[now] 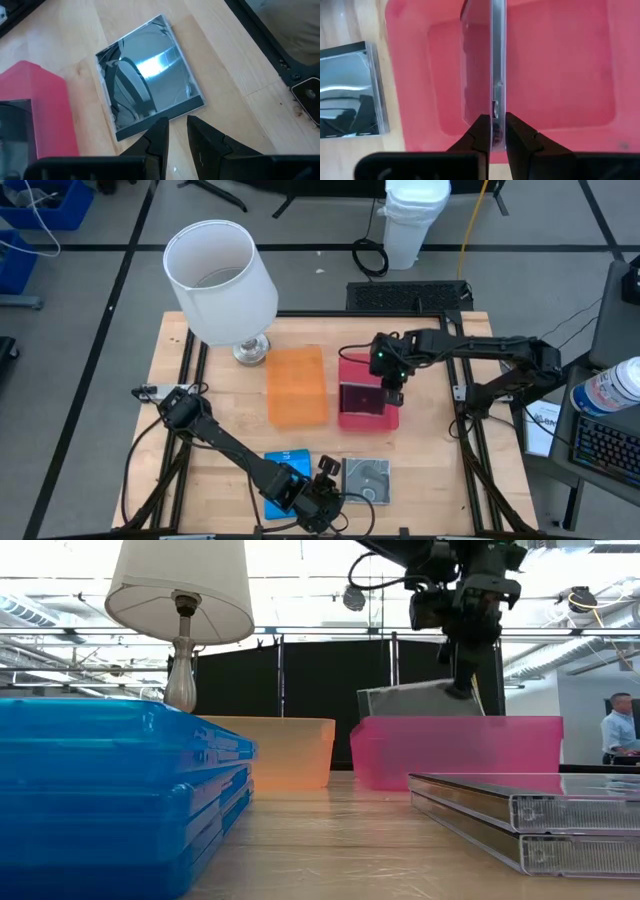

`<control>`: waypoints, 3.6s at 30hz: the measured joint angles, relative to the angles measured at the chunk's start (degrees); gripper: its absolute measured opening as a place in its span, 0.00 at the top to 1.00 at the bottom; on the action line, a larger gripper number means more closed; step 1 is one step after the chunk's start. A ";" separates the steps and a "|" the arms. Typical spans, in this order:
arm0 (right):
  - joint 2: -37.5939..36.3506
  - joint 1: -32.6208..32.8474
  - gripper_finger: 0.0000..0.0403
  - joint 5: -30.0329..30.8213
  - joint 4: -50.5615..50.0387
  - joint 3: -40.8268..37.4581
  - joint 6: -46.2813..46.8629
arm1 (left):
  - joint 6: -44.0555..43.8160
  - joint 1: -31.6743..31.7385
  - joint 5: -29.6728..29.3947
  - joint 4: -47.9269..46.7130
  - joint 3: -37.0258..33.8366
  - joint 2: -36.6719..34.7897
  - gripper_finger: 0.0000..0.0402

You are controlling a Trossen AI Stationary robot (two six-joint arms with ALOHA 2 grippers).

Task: Pick & place jewel cases by type
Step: Put the black CD case into the pink bin, then put the blue CD case into the orange bin

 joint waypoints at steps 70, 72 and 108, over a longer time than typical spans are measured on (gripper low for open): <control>-12.38 61.44 1.00 34.81 16.28 -5.26 37.33 | -1.76 1.36 0.21 -1.04 0.04 -0.04 0.81; -12.22 64.92 1.00 36.63 19.22 -9.39 42.06 | -2.95 1.39 1.38 -2.82 0.04 -0.07 0.81; -11.12 66.73 1.00 46.58 69.39 -31.30 30.96 | -26.20 -9.96 -2.17 -47.19 -0.38 -6.62 0.95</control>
